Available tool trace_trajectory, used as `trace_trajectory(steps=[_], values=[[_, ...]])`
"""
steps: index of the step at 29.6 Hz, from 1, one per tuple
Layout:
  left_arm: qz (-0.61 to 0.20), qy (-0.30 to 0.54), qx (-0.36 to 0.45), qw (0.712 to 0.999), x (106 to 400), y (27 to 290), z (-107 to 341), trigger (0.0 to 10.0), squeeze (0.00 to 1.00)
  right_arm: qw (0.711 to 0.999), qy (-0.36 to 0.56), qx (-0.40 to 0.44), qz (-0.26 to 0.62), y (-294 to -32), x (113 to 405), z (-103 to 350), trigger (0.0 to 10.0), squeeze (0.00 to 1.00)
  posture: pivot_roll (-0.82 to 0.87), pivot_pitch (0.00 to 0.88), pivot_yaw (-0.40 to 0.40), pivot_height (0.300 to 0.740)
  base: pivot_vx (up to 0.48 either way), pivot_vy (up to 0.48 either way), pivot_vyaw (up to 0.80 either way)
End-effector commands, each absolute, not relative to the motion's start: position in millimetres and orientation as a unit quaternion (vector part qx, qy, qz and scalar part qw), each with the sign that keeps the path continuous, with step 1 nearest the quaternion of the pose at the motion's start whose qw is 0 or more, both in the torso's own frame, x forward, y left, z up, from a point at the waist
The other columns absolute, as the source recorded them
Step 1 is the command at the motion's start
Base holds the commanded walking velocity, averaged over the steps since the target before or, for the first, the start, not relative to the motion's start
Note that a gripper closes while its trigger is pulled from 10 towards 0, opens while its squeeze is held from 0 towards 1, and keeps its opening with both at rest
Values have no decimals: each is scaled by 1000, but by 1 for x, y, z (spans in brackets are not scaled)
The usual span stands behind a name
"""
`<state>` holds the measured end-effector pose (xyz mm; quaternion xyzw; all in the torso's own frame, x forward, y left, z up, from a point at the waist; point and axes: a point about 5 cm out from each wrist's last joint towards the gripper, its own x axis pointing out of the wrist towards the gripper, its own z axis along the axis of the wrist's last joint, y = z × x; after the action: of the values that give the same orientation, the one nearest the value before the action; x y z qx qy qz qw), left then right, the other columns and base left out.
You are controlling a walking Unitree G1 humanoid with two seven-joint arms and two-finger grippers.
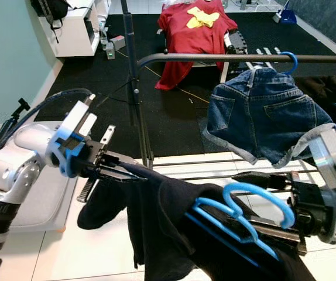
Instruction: Hang hanger
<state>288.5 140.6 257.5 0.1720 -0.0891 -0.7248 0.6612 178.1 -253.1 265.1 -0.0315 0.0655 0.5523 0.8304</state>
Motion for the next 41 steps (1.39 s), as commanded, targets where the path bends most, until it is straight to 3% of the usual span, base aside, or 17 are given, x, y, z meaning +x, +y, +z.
trace_trajectory(steps=[1, 5, 8, 10, 14, 24, 31, 41], values=[[-709, -90, 185, 674, 293, 151, 262, 10000, 0, 832, 64, -38, 549, -258, 175, 271, 10000, 0, -96, 138, 3, 740, 0, 0, 0], [-688, -66, 195, 696, 300, 165, 255, 10000, 0, 837, 49, -39, 544, -264, 165, 281, 10000, 0, -104, 133, 12, 740, 0, 0, 0], [-688, -66, 195, 696, 300, 165, 255, 10000, 0, 837, 49, -39, 544, -264, 165, 281, 10000, 0, -104, 133, 12, 740, 0, 0, 0], [-676, -52, 199, 708, 304, 171, 248, 10000, 0, 819, 13, -34, 572, -253, 159, 295, 10000, 0, -106, 135, 15, 740, 0, 0, 0], [-674, -51, 196, 710, 304, 171, 247, 10000, 0, 812, 15, -39, 583, -246, 157, 295, 10000, 0, -109, 136, 13, 740, 0, 0, 0], [-712, -83, 172, 676, 294, 156, 253, 10000, 0, 815, 50, -46, 575, -238, 172, 270, 10000, 0, -102, 140, 10, 740, 0, 0, 0], [-710, -94, 168, 677, 293, 169, 264, 10000, 0, 832, 49, -42, 551, -248, 171, 273, 10000, 0, -101, 144, 8, 740, 0, 0, 0], [-728, -96, 161, 659, 283, 169, 268, 10000, 0, 825, 101, -53, 554, -238, 175, 248, 10000, 0, -103, 147, 5, 740, 0, 0, 0]])
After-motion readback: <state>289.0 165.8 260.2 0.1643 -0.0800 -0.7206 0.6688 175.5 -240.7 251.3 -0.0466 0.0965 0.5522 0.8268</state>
